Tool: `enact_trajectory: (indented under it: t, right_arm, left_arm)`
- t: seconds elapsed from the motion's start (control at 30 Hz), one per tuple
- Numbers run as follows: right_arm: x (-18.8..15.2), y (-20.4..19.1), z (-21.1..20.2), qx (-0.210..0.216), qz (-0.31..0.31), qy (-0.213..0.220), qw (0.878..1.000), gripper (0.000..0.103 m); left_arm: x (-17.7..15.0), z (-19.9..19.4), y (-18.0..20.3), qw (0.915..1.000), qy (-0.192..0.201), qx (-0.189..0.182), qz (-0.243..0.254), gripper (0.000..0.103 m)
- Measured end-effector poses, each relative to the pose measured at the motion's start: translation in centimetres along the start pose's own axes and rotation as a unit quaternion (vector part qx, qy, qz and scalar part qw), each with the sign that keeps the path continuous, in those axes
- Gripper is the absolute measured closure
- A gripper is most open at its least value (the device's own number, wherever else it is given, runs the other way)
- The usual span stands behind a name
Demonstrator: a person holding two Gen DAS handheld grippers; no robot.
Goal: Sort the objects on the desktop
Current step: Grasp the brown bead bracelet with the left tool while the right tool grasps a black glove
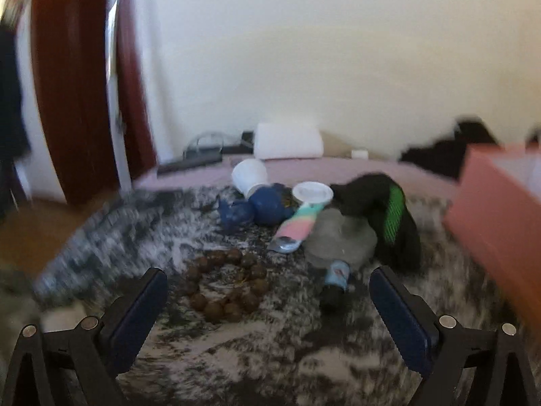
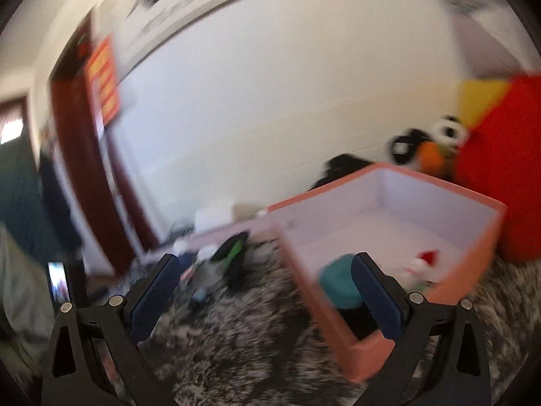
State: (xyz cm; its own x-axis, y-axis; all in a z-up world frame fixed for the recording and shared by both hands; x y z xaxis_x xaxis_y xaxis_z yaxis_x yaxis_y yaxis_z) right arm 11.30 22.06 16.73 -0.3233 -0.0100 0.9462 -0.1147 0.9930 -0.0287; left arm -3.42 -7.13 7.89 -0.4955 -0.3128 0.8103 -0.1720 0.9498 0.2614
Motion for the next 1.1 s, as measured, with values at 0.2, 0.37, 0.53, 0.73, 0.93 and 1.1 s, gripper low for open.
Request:
enact_trajectory:
  t: [0.2, 0.37, 0.53, 0.73, 0.93, 1.1]
  right_arm:
    - [0.7, -8.6, 13.3, 0.018, -0.094, -0.07, 0.993, 0.001]
    - [-0.4, -12.1, 23.4, 0.047, -0.116, -0.12, 0.985, 0.001]
    - [-0.9, -10.3, 31.4, 0.031, -0.038, -0.153, 0.987, 0.001]
    - [-4.7, -7.9, 35.5, 0.014, -0.006, -0.214, 0.977, 0.001]
    - [-6.4, -7.2, 37.0, 0.018, 0.005, -0.242, 0.97, 0.001]
    - [-6.8, -8.1, 37.9, 0.015, -0.026, -0.256, 0.966, 0.012]
  left_arm:
    - [2.0, 5.0, -2.2, 0.9995, 0.015, -0.006, 0.028, 0.004]
    - [4.6, 8.4, -4.4, 0.9979, 0.038, 0.019, 0.048, 0.004]
    - [3.4, 12.4, -8.7, 0.9994, -0.012, 0.021, -0.025, 0.004]
    - [1.4, 16.4, -11.7, 0.9857, -0.105, 0.02, -0.13, 0.004]
    - [0.5, 17.7, -11.1, 0.9839, -0.125, 0.039, -0.122, 0.004]
    - [0.0, 18.6, -10.1, 0.9833, -0.141, 0.082, -0.081, 0.004]
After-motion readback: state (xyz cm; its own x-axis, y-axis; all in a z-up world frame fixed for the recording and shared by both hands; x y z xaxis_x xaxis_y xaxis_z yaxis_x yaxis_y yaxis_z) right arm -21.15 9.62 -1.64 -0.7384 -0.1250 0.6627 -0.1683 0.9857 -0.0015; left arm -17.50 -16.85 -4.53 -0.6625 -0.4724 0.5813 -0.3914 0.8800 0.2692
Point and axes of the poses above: each gripper's, at about its wrist camera, not at the fingertips, and z roughly the way its jaws point, y to its right, x to its top, the point moved 4 cm from there along z, roughly the way its jaws point, and after that the axes turned 15 degrees about -z, right-handed, at the moved point
